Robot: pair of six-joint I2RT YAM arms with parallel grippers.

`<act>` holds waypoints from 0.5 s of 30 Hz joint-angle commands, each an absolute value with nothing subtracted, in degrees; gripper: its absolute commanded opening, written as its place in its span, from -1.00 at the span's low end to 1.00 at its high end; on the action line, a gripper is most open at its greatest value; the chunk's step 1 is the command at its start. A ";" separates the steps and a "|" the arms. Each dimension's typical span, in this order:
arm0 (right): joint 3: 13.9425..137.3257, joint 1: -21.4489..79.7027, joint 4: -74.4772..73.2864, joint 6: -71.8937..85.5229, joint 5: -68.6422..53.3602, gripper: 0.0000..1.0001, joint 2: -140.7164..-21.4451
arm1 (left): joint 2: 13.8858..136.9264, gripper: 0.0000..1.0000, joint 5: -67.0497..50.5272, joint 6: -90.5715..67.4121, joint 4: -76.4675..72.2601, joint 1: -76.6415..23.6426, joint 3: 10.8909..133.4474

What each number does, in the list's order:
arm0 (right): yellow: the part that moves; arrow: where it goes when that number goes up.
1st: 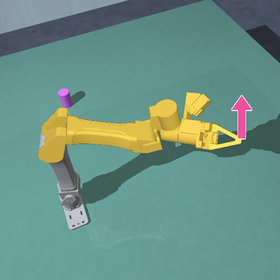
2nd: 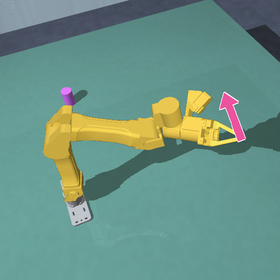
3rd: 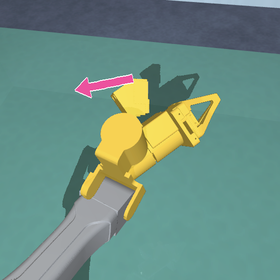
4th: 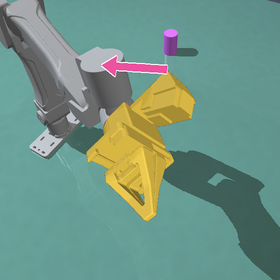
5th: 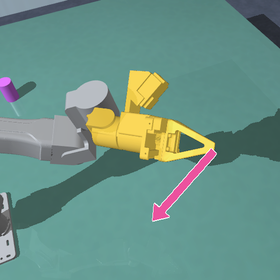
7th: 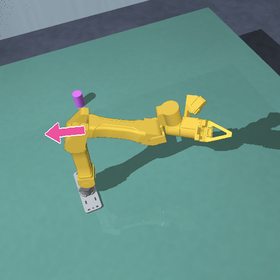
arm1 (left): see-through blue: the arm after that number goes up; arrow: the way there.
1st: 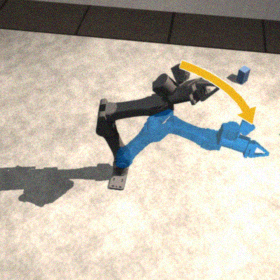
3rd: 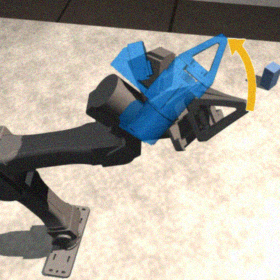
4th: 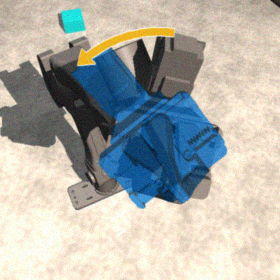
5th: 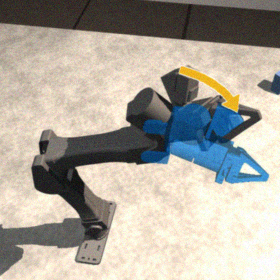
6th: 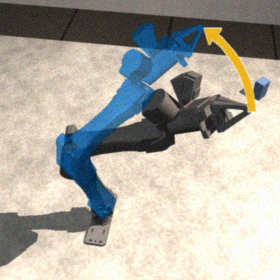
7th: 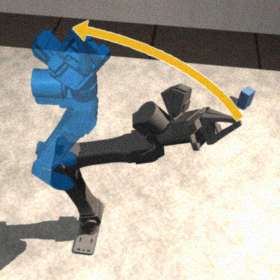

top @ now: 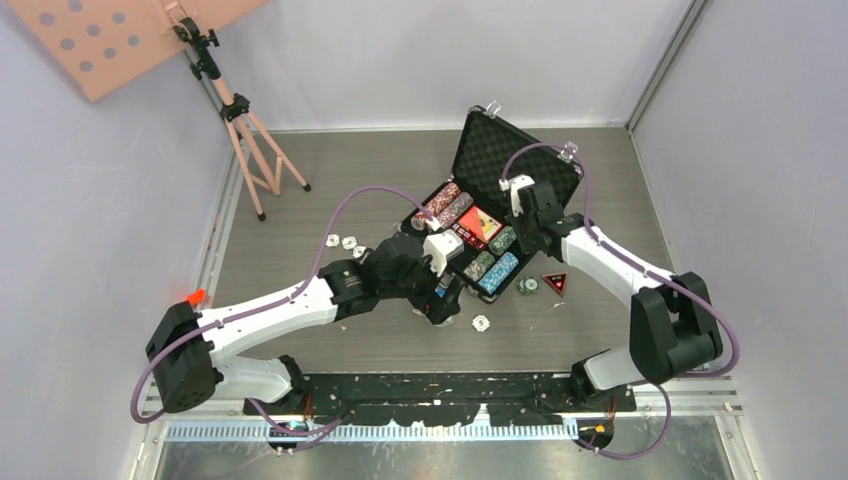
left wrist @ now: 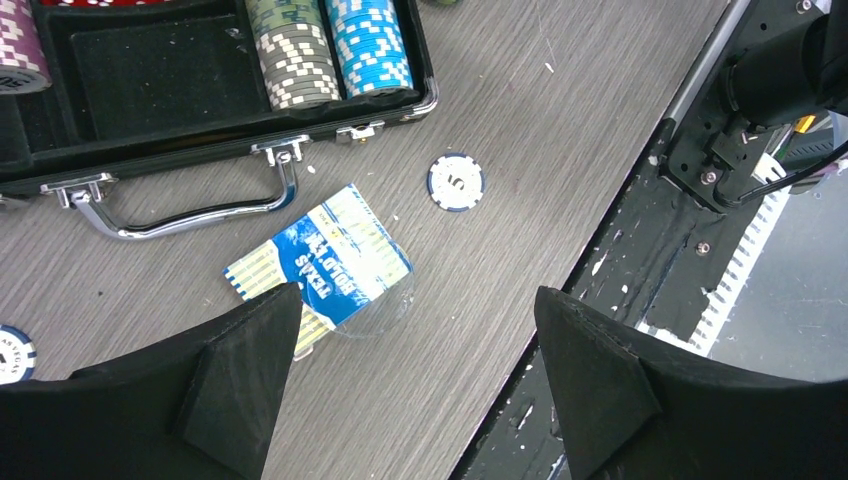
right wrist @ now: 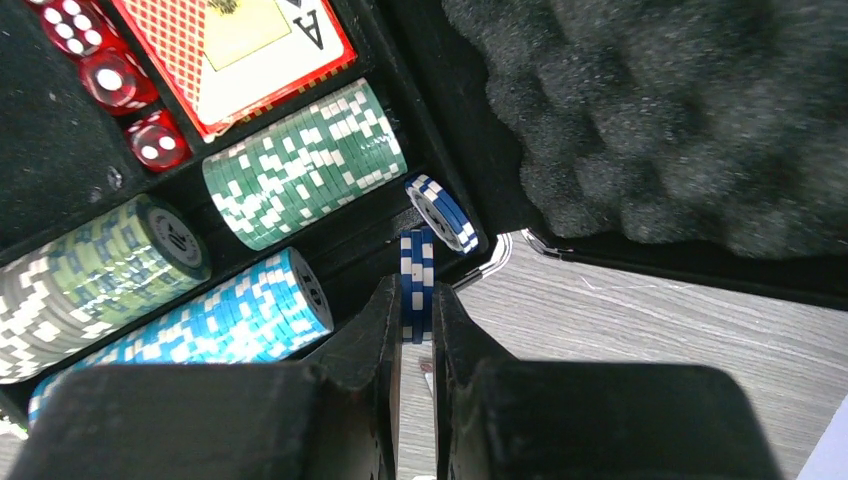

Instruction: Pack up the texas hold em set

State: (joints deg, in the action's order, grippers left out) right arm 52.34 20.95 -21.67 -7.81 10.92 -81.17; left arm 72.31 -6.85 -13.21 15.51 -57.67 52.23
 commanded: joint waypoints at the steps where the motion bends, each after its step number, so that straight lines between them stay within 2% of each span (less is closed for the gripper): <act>1: 54.62 21.18 -18.30 -10.03 11.50 -0.99 -83.25 | 69.92 0.79 -5.56 -12.86 13.96 -57.57 51.67; 8: 54.74 21.31 -15.62 -9.83 13.41 -0.91 -86.91 | 69.76 0.79 -5.27 -12.83 14.32 -57.57 51.18; 12: 55.24 21.93 -15.21 -9.79 15.92 -0.61 -89.01 | 69.89 0.78 -5.08 -12.92 14.55 -57.57 51.00; 15: 55.41 22.51 -15.25 -10.05 17.96 -0.48 -89.67 | 69.89 0.79 -4.97 -12.92 14.50 -57.57 50.81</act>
State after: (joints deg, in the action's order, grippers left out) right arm 52.88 21.65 -18.06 -9.17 13.61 -89.34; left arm 71.20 -5.76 -13.10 15.73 -57.67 51.16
